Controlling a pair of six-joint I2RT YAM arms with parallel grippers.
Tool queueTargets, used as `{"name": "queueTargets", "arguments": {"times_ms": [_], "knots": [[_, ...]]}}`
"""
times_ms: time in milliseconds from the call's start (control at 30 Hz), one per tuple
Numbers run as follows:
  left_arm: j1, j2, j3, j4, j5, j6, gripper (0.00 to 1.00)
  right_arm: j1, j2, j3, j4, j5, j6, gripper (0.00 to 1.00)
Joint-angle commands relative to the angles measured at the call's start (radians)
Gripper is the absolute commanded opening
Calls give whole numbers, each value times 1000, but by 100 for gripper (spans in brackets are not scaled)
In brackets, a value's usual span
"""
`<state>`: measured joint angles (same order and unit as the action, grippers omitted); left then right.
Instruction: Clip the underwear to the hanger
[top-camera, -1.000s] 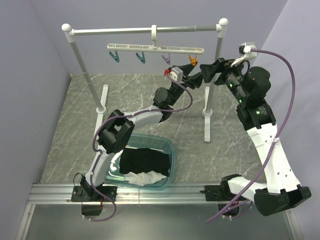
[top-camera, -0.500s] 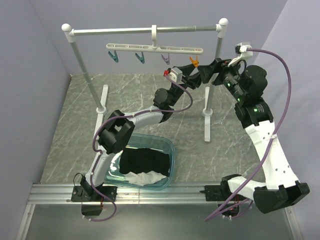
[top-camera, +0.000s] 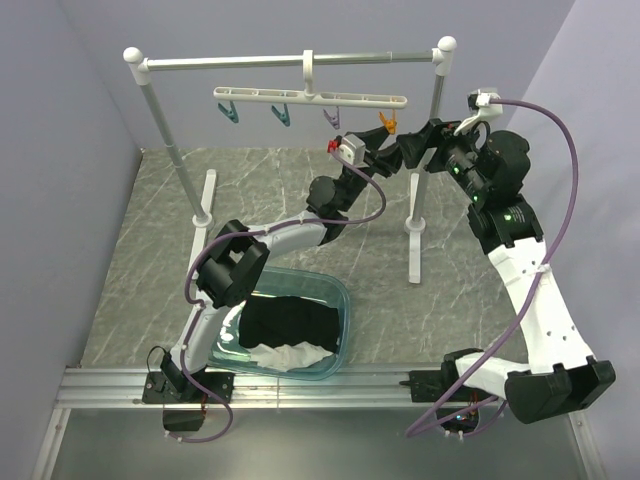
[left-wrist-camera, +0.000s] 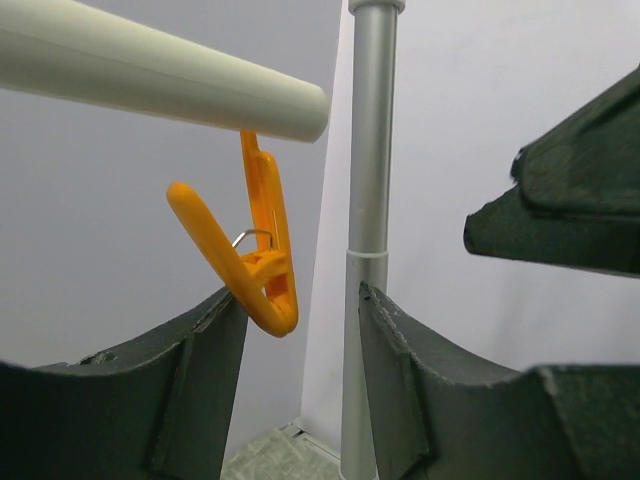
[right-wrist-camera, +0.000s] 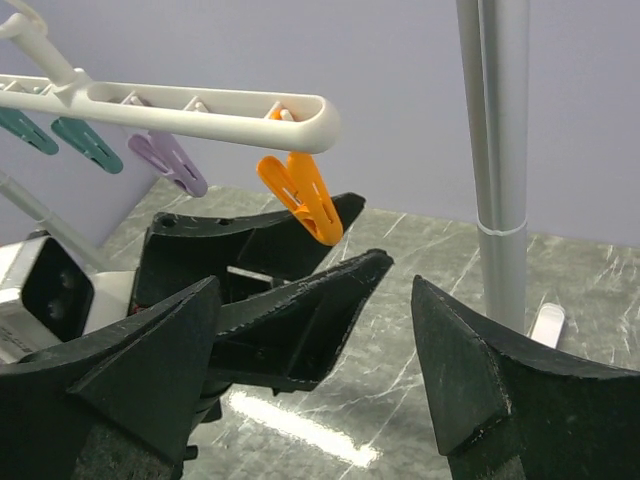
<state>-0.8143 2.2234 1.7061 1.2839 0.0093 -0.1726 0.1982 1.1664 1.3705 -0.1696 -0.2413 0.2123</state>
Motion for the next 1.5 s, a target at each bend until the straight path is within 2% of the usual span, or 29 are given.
{"name": "queueTargets", "arguments": {"times_ms": [0, 133, 500, 633, 733, 1033, 1467], "knots": [[1, -22, 52, 97, -6, 21, 53, -16, 6, 13, 27, -18, -2, 83], [10, -13, 81, 88, -6, 13, 53, -19, 10, 21, 27, -24, -2, 83], [17, -18, 73, 69, -6, 13, 21, -19, 29, 18, 71, -12, 33, 82], [17, -28, 56, 60, -3, 21, 11, -17, 29, -28, 168, -38, 76, 77], [17, -41, 40, 69, 12, 27, 7, -8, 32, -91, 315, -56, 61, 75], [15, -65, 10, 75, 40, 44, 5, -5, 85, -123, 493, -99, 2, 78], [12, -76, 0, 77, 81, 64, 4, 29, 141, -80, 472, -102, -93, 74]]}}
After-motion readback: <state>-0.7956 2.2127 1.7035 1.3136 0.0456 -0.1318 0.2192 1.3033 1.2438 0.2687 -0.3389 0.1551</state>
